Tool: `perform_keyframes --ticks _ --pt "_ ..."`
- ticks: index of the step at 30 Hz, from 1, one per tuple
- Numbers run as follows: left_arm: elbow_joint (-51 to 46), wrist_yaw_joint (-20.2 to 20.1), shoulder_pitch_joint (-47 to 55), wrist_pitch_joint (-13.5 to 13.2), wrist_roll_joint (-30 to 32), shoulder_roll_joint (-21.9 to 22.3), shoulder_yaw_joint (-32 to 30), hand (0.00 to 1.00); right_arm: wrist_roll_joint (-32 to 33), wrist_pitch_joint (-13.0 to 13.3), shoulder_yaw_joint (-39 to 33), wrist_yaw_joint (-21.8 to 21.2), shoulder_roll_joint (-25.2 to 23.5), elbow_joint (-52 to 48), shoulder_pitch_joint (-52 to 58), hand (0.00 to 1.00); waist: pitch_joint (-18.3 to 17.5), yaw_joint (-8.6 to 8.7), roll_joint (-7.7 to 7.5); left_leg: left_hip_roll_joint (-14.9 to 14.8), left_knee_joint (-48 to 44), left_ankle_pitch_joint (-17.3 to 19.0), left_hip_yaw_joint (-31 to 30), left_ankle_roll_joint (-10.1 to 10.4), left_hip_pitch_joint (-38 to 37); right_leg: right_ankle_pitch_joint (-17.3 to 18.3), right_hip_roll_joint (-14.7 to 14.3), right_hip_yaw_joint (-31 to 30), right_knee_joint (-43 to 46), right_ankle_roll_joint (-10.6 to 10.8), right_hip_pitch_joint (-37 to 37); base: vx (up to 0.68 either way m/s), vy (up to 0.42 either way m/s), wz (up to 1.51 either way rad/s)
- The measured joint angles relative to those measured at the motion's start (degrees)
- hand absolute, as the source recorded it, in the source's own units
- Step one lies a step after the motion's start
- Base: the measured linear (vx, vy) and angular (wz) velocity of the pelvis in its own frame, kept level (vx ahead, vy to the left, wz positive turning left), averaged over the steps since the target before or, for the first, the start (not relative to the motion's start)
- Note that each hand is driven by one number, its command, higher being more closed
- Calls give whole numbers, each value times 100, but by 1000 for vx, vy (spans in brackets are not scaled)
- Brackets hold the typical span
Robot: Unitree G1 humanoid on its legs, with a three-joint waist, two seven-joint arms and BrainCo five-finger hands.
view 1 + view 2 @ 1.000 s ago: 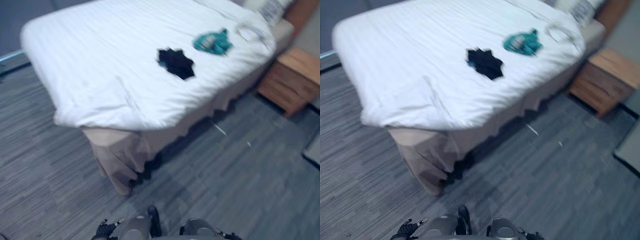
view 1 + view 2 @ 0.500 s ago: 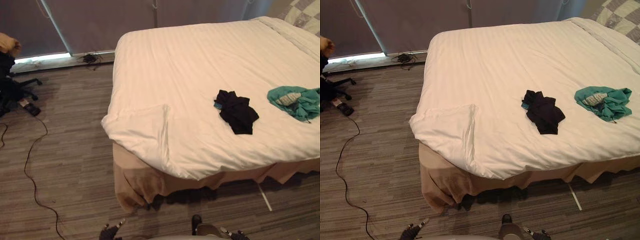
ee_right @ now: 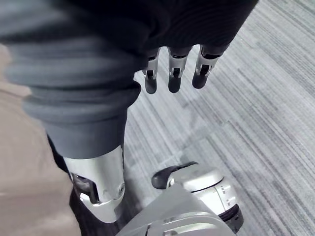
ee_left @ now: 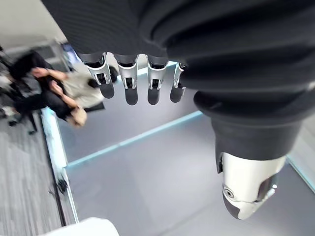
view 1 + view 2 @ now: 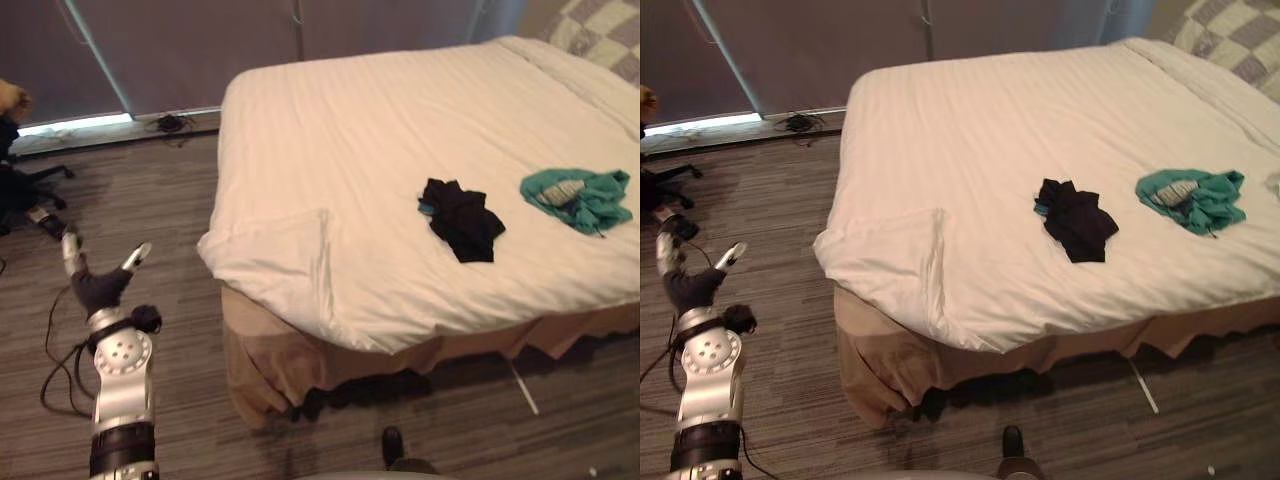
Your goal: Tidy the bed and pick cloth on bed and put in laundry
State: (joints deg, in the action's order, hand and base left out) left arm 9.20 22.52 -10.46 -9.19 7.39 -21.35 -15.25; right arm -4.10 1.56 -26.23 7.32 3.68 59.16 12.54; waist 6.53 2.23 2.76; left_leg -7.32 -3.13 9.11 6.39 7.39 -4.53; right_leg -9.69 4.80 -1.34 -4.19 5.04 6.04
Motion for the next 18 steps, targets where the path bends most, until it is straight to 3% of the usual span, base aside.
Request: perform_keyframes --ticks 2,4,9,10,13,18 --pt "172 -9 -705 53 249 -148 587 0 1 -16 -4 1 14 -1 -147 0 134 20 -10 24 -122 -1 166 2 293 -114 -3 -158 15 1 343 -82 -29 -38" --pt "452 -17 -1434 179 543 -164 1182 0 7 -27 4 10 6 -60 -333 0 404 150 -32 20 -240 9 243 12 464 -169 -15 -247 44 -9 522 -74 -44 -23" --pt "1404 -101 -2790 455 1020 -139 2031 0 159 17 59 47 -30 -502 -626 0 978 199 -100 -189 -1037 307 510 73 1091 -160 -163 -514 491 -20 1150 -63 -35 -30" --pt "1641 -121 -3073 550 1125 -137 2156 100 205 36 133 78 -34 -621 -662 0 1112 195 -102 -274 -1295 419 535 85 1250 -130 -222 -527 619 -42 1270 -92 -48 -18" --pt "2600 -143 -3868 763 1348 -135 2252 100 397 79 457 194 -43 -946 -765 0 1408 155 -152 -480 -1907 654 635 87 1725 -48 -375 -613 1003 -47 1703 -108 -49 -18" --pt "3505 -400 -4056 938 1500 -50 2235 100 590 80 593 260 -68 -1090 -754 0 1495 140 -157 -601 -2218 827 772 50 1776 66 -433 -677 1265 -43 1787 -51 -16 -11"
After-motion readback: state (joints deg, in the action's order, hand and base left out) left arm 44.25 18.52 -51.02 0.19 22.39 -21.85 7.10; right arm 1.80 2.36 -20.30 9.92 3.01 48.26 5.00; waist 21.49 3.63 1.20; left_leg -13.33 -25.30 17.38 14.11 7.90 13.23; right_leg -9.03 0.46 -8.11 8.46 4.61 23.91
